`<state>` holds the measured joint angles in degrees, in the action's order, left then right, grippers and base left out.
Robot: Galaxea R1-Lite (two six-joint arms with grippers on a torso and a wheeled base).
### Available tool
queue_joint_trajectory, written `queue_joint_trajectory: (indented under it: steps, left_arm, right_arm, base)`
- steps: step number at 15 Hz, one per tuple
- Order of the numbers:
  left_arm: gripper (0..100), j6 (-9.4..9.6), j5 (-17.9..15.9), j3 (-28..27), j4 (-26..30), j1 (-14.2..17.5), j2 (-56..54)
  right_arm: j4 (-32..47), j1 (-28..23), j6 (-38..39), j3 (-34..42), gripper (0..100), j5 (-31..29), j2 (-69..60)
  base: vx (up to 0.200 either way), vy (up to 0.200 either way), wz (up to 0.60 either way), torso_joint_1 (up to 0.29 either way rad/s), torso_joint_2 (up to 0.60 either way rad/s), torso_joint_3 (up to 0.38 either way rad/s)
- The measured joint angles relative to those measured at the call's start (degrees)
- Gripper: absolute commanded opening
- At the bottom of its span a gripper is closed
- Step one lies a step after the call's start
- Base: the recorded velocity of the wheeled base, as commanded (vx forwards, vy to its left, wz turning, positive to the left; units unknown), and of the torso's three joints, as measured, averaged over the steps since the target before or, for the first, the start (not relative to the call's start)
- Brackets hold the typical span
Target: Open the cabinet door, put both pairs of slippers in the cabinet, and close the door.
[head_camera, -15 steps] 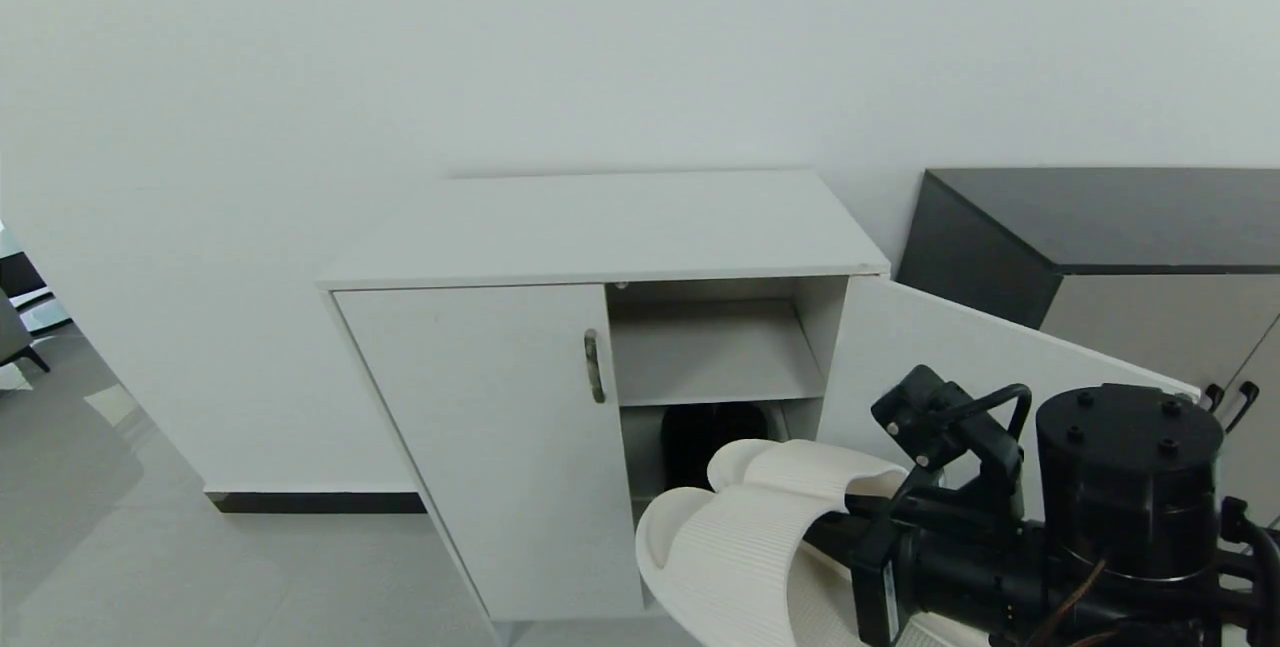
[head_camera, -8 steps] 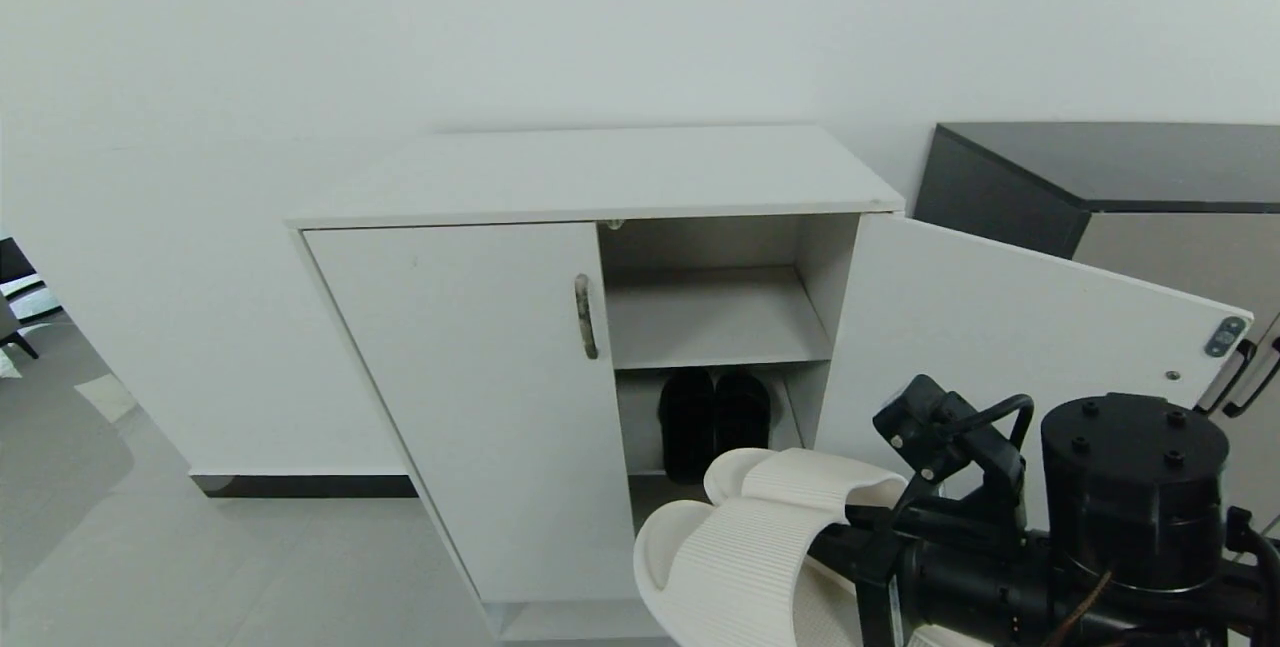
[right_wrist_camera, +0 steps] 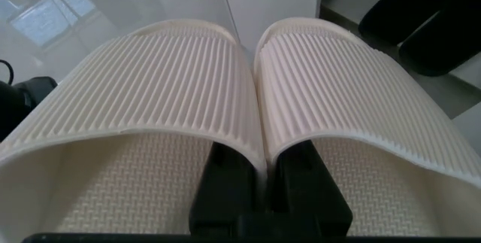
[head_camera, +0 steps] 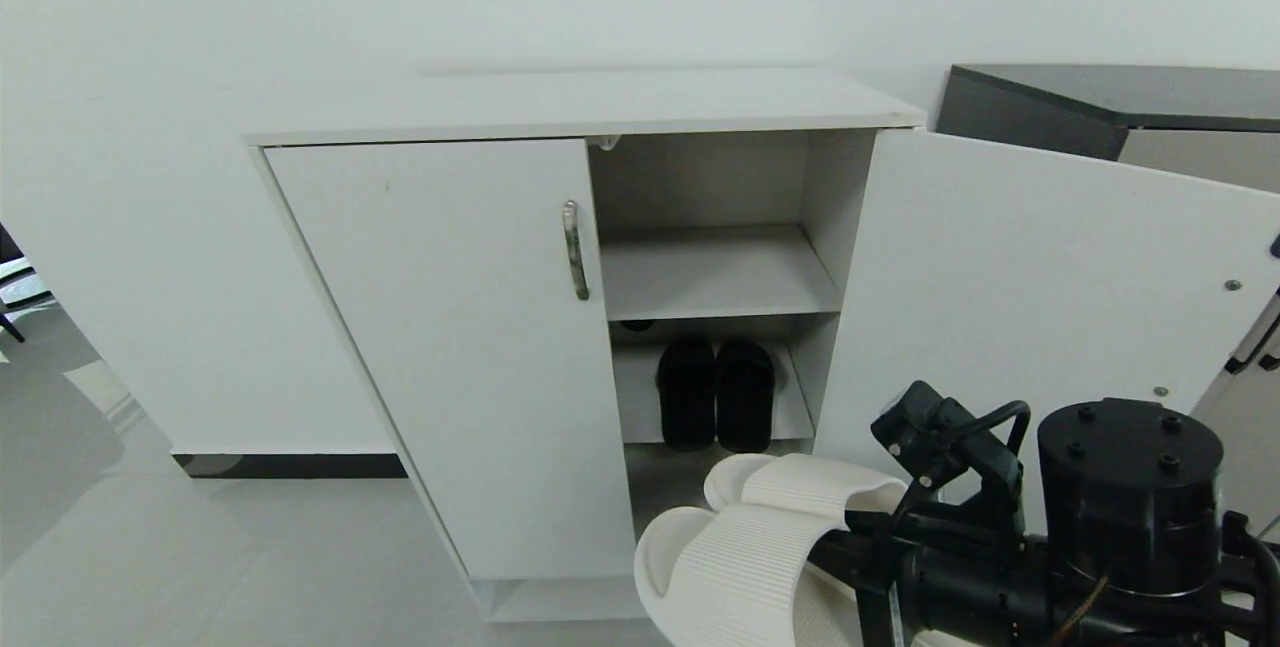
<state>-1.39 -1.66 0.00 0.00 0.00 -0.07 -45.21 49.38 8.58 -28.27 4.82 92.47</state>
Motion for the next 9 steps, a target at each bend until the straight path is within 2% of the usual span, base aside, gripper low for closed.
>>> queue_joint_trajectory:
  steps: [3,9]
  left_arm:
    - [0,0.0,0.0,0.0,0.05,0.0,0.0]
    - [0,0.0,0.0,0.0,0.0,0.0,0.0]
  right_arm:
    - [-0.07,-0.02,-0.11,0.3,0,0.11,0.12]
    - [-2.22,0.06,-0.22,0.6,0,-0.02,0.17]
  base:
    - [0.0,0.0,0.0,-0.097,0.37,0.282]
    - [0.0,0.0,0.0,-0.009,0.05,0.029]
